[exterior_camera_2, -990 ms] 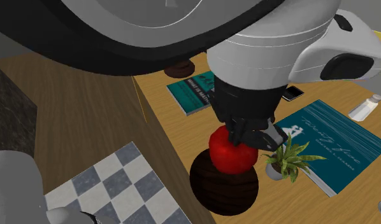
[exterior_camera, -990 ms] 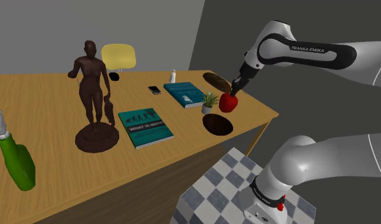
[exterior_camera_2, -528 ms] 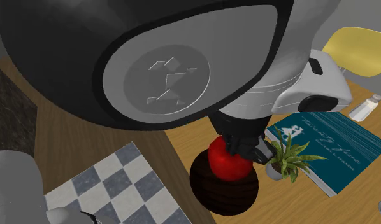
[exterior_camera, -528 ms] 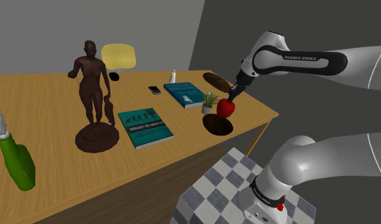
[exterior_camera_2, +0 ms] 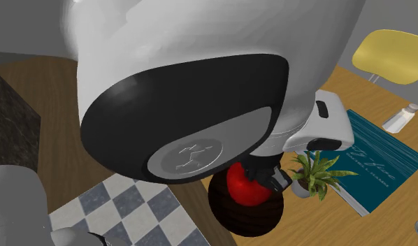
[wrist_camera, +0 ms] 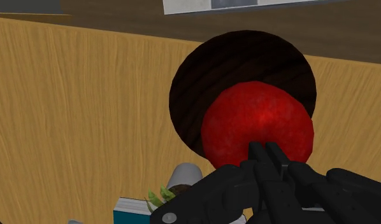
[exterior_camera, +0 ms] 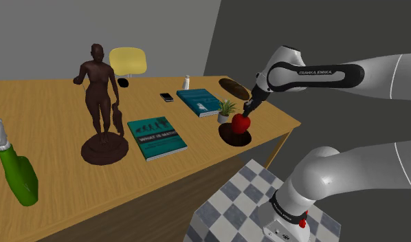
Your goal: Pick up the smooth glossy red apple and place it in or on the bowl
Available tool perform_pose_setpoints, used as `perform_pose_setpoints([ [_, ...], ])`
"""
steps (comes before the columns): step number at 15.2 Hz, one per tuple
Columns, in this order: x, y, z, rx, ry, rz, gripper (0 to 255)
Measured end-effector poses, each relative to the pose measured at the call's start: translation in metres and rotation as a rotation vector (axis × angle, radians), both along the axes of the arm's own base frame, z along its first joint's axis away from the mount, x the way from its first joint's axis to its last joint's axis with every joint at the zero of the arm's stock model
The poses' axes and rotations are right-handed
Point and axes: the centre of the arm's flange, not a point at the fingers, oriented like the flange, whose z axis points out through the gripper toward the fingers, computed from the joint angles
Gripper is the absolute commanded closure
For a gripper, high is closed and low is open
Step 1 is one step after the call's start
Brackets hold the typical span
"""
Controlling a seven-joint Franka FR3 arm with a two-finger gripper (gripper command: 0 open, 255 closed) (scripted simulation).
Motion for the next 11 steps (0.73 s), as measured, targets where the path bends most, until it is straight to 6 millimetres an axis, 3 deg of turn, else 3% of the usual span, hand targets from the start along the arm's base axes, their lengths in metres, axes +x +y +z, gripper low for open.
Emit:
perform_pose_setpoints([
  [3, 0.0004, 0.0, -0.0108, 0.0, 0.0, 0.0, 255],
  [8, 0.0001, 0.0003, -0.0126, 0.0, -0.001, 0.0, 255],
  [9, 0.0001, 0.0003, -0.0126, 0.0, -0.001, 0.0, 0],
  [11, 0.0001, 0.0003, -0.0126, 0.0, -0.001, 0.0, 0],
])
